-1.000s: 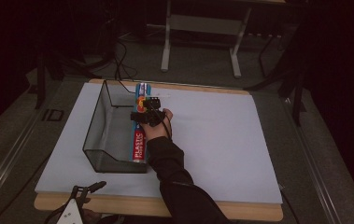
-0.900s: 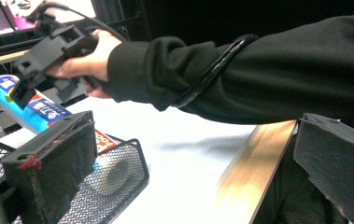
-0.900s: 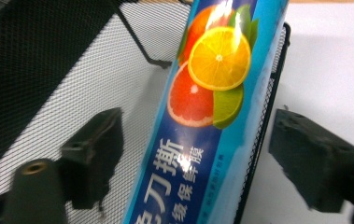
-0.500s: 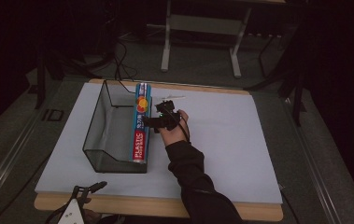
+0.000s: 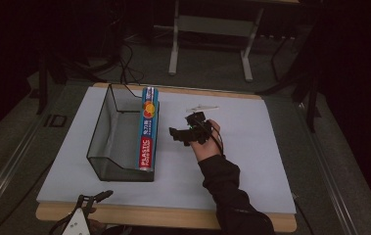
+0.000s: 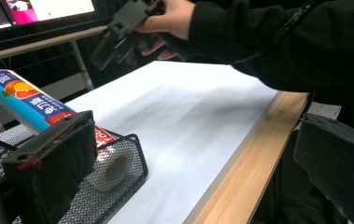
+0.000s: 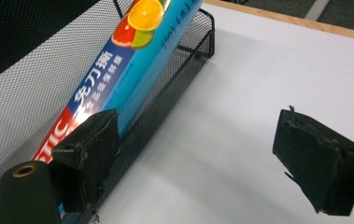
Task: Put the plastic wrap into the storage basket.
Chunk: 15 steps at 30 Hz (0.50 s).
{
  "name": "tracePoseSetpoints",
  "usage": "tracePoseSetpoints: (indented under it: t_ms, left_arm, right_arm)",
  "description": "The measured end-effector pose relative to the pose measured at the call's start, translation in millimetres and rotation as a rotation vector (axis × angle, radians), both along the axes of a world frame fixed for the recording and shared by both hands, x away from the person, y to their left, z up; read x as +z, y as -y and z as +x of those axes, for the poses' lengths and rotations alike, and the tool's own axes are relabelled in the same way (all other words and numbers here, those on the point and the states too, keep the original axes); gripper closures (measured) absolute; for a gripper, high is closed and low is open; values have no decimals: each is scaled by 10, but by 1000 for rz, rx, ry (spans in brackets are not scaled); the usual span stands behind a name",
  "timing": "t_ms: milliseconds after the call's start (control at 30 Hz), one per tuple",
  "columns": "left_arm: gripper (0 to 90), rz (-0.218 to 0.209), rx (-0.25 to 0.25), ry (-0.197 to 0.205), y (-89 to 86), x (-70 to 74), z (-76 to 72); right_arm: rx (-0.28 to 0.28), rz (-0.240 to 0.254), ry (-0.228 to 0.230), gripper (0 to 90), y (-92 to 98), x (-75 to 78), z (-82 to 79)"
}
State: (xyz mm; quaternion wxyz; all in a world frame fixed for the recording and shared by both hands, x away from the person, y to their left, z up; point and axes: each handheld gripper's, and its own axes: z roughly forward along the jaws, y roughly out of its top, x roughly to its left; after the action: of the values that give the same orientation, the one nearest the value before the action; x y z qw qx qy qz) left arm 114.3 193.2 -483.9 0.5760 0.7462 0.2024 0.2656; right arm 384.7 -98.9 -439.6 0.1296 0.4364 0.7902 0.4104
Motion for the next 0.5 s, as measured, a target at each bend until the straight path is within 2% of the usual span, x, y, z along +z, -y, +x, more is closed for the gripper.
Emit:
tracePoseSetpoints:
  t_ms: [133,400,500]
  left_arm:
    - [2,4,5,-1,5,-3,5]
    - [2,1,4,-5,7,-5,6]
    - [2,2,3,-6,8,-6,6]
  right_arm:
    - [2,21,10,147,172,-7,-90]
    - [8,-9,31,139,466,-19,-214]
    - [10,-16,25,138,574,-49,-260]
